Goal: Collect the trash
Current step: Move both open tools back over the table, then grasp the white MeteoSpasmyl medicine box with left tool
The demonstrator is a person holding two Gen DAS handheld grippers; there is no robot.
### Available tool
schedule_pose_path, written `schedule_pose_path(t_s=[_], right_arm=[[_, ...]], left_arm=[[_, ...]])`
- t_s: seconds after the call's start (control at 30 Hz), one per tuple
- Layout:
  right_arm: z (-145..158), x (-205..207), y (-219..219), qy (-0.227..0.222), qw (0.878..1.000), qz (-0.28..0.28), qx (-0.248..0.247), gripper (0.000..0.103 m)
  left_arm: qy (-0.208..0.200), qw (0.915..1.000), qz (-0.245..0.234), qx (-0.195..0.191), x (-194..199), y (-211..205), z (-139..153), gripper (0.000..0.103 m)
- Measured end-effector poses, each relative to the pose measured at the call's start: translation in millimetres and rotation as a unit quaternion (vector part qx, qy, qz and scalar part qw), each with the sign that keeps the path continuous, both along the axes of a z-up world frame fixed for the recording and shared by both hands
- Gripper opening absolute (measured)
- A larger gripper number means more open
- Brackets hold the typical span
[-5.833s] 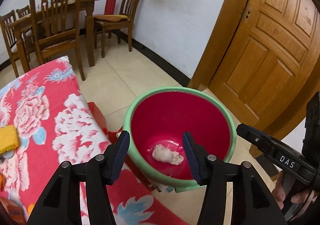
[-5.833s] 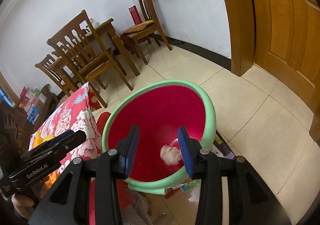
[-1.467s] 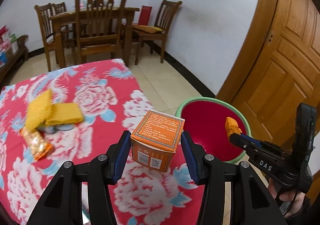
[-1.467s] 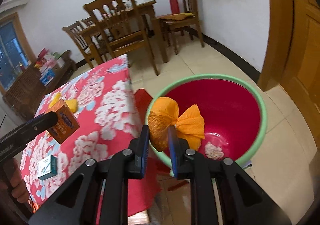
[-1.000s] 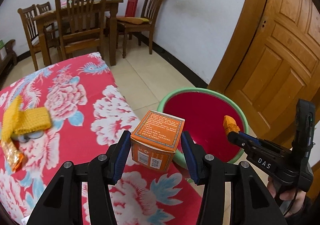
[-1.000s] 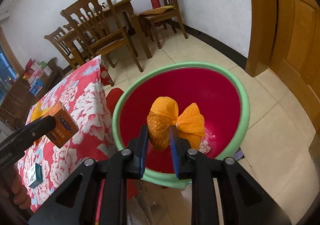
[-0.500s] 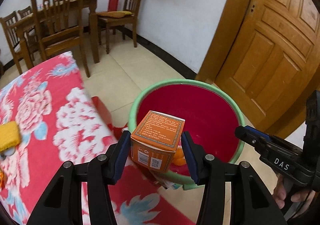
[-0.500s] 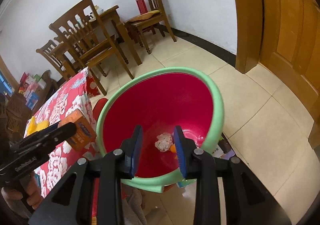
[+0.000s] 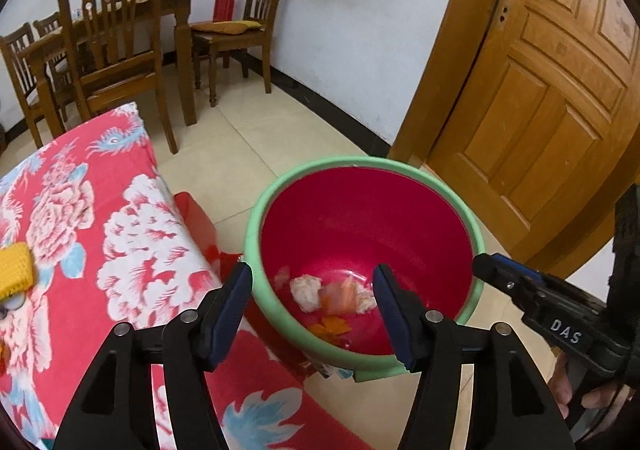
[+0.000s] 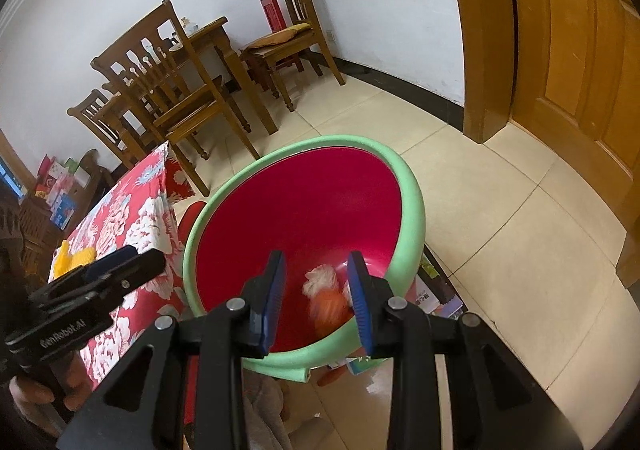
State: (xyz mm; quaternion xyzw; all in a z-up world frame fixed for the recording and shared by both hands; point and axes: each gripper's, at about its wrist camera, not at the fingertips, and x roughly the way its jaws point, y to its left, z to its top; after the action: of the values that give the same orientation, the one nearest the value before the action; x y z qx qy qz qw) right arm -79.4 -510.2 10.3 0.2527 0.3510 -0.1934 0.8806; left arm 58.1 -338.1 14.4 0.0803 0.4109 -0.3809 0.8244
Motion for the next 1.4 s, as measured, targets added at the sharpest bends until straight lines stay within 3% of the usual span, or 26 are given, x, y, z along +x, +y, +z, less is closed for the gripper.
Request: schedule_pose_path(t_s=[0.23, 0.6, 0.93, 1.4], right_arm=[[13, 2, 15, -0.013, 1.0, 0.02, -0.007, 0.033], [31, 22, 67, -0.028, 0.995, 0.09, -0.018, 0.033], [32, 34, 122, -0.021, 0.987, 0.156, -0.024, 0.033], [27, 37, 172, -0.005, 0.978, 0.207, -0.021, 0.034]], left_arm=[[-0.012, 0.9991, 0.038, -0.014, -2, 36, 22, 0.064], [-0.034, 0.9934, 0.11, -0.006, -2, 111, 41, 0.064], [-0.026, 0.9869, 0.159, 0.012, -17, 184, 31, 0.064], [0.011, 0.9845, 0.156, 0.08, -28, 252, -4, 0.064]])
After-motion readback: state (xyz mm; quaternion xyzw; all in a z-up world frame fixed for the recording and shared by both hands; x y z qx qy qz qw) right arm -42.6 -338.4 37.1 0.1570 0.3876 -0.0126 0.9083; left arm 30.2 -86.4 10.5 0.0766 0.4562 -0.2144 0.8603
